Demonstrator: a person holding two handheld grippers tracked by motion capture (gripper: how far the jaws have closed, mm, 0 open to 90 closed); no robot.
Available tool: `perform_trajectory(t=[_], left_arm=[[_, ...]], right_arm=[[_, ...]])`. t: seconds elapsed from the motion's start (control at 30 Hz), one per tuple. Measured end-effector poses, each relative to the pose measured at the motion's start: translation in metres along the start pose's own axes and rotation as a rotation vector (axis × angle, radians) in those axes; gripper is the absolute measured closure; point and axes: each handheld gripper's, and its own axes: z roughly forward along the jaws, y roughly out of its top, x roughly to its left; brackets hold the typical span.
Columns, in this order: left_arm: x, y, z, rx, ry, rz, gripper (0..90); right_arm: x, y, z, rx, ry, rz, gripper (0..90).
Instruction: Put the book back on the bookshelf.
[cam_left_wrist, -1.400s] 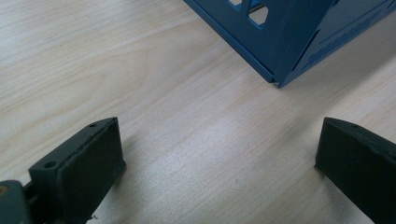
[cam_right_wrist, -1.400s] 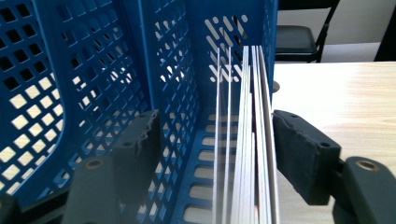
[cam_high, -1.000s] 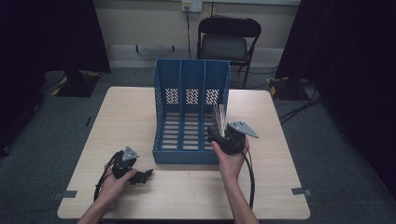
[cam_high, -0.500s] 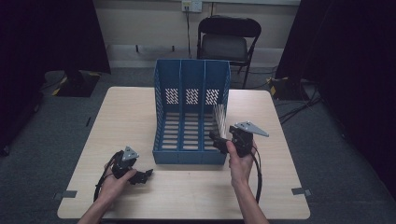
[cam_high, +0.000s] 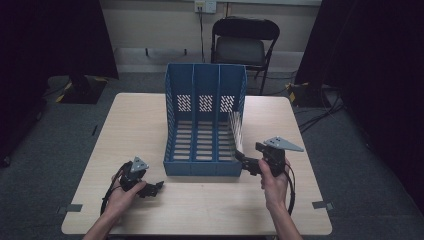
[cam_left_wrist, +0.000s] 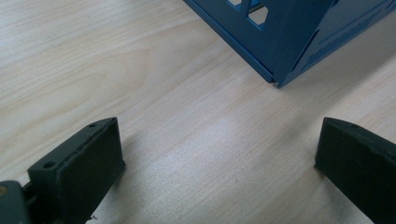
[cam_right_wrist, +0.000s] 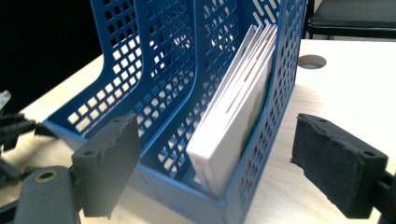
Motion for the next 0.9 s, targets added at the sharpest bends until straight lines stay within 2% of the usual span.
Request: perform_trajectory(t=[0.27,0.37,0.63,0.73,0.9], left_arm=[[0.001,0.000,-0.001,0.009,-0.005,0.013,0.3],[0.001,0.000,-0.001,0.006,-0.008,0.008,0.3],[0.001,0.000,-0.001,0.006,-0.007,0.007,0.1],[0.001,0.000,-0.001,0.006,-0.006,0.007,0.0],[0.001,0.000,-0.001,0.007,-0.005,0.012,0.0]], right_arm=[[-0.006,-0.017,-0.021,0.055,0.025,-0.042,14.4],[-0.011,-0.025,-0.027,0.076,0.030,-0.039,14.4],[-0.031,-0.047,-0.039,0.124,-0.008,-0.049,14.3],[-0.041,-0.056,-0.042,0.140,-0.015,-0.036,14.4],[-0.058,-0.069,-0.041,0.189,-0.066,-0.041,14.5]])
